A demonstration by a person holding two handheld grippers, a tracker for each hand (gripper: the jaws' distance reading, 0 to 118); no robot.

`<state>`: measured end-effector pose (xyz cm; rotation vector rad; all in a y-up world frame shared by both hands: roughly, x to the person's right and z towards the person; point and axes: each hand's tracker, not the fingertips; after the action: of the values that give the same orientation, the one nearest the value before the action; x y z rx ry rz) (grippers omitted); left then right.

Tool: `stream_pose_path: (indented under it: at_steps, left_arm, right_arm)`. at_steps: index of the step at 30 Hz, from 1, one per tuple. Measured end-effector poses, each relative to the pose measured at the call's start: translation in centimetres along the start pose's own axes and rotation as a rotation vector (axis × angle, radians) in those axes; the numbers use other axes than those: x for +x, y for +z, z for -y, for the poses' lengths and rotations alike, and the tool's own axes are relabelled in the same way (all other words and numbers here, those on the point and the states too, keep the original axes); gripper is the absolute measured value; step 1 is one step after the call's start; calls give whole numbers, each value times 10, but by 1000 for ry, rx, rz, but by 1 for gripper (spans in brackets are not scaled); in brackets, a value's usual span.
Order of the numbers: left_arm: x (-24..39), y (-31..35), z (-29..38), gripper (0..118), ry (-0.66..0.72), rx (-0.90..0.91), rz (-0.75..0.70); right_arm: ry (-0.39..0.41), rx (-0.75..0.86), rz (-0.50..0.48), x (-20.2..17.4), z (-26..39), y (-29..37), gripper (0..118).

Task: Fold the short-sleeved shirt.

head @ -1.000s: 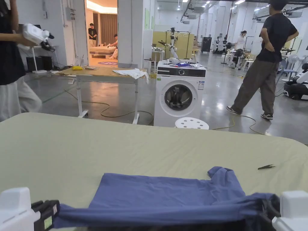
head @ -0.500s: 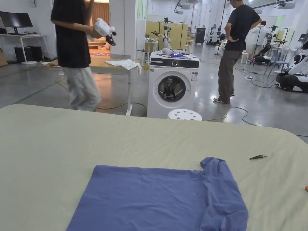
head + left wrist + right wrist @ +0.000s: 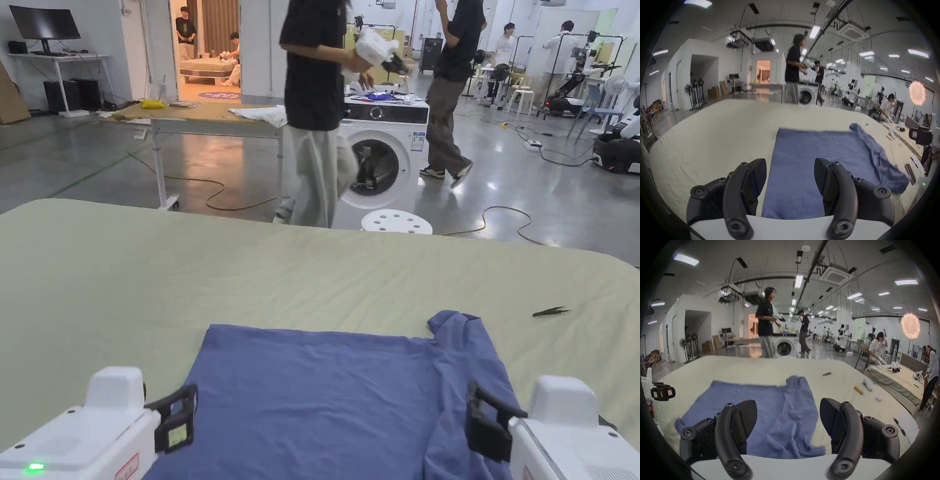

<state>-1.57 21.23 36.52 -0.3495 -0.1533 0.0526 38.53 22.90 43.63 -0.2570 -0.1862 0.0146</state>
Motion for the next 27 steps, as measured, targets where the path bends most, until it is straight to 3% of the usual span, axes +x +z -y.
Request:
stream_pose_path:
  at_steps: [2, 4, 5, 7, 8, 16, 27]
  left_arm:
    - [7, -1, -9, 61, -2, 64, -32]
    - [11, -6, -10, 46, -23, 122, -51]
    - [13, -6, -12, 35, -33, 147, -68]
    - [21, -1, -14, 13, -52, 186, -85]
    - [24, 2, -13, 2, -59, 200, -88]
    - [14, -13, -2, 0, -117, 158, -61]
    - [-51, -179, -46, 0, -3, -217, 10]
  right_arm:
    - [8, 49, 25, -10, 0, -8, 81]
    - [11, 104, 47, -19, 1, -13, 68]
    - [13, 118, 45, -23, 2, -14, 56]
    - [-1, 151, 35, -28, 3, -14, 16]
    - [-10, 164, 31, -30, 3, -13, 6]
    - [-14, 191, -23, -37, 2, -11, 0]
    - [2, 33, -49, -25, 22, -56, 0]
